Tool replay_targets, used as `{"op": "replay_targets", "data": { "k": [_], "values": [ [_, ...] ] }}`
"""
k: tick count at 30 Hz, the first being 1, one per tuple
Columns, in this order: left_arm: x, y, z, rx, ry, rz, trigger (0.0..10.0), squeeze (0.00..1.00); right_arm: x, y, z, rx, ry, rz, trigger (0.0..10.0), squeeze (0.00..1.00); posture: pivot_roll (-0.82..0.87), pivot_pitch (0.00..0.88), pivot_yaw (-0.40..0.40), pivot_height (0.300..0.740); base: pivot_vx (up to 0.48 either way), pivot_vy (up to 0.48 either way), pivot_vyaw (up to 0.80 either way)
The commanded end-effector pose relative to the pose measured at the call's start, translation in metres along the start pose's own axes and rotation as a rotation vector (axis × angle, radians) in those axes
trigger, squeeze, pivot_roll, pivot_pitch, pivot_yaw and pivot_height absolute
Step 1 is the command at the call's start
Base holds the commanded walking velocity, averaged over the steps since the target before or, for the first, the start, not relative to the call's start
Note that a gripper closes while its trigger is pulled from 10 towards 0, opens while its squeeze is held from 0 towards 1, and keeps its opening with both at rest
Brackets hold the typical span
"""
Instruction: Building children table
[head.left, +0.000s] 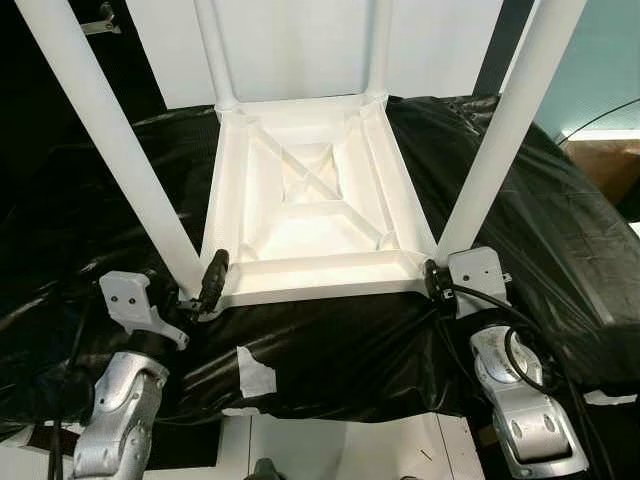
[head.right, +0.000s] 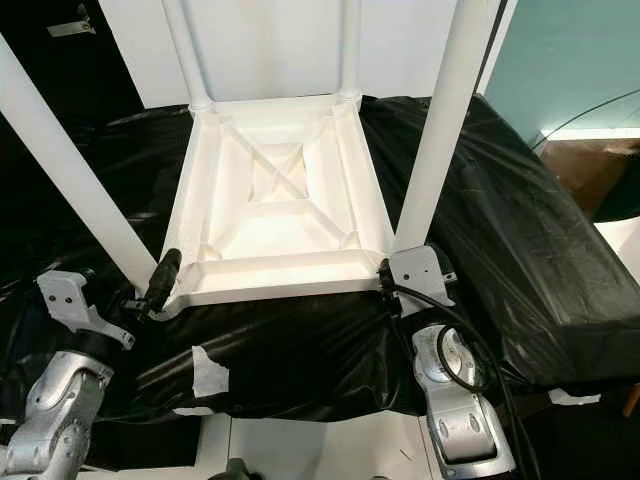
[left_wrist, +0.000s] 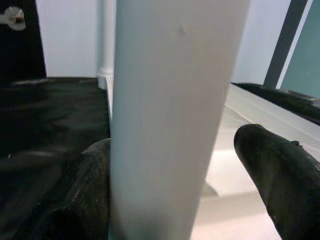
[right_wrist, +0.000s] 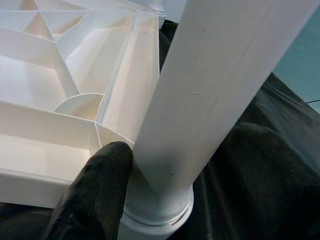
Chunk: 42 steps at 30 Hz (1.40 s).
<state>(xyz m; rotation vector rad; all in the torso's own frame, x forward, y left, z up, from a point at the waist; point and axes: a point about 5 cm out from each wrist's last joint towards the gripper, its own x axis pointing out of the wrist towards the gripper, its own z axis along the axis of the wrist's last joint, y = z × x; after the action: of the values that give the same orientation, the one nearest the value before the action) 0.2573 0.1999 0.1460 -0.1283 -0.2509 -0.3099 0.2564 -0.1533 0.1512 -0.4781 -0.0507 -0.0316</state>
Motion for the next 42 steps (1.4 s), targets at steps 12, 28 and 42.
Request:
{"op": "replay_targets", "data": {
  "k": [12,28,42],
  "values": [
    [0.0013,-0.0059,-0.0041,0.014,0.015,-0.048,10.0,0.00,0.0008,0.0002,-0.0036,0.012,0.019,0.009,10.0,0.00,0.00,0.066,0.024,0.740,0.000,0.000,0.00],
    [0.0011,-0.0046,-0.0075,0.031,0.034,-0.036,10.0,0.00,0.0013,0.0016,-0.0038,0.012,0.019,0.015,10.0,0.00,0.01,0.069,0.026,0.740,0.000,0.000,0.00],
    [0.0020,-0.0078,-0.0081,0.036,0.038,-0.049,10.0,0.00,0.0017,0.0005,-0.0029,0.013,0.017,0.014,10.0,0.00,0.00,0.069,0.028,0.740,0.000,0.000,0.00]
  ]
}}
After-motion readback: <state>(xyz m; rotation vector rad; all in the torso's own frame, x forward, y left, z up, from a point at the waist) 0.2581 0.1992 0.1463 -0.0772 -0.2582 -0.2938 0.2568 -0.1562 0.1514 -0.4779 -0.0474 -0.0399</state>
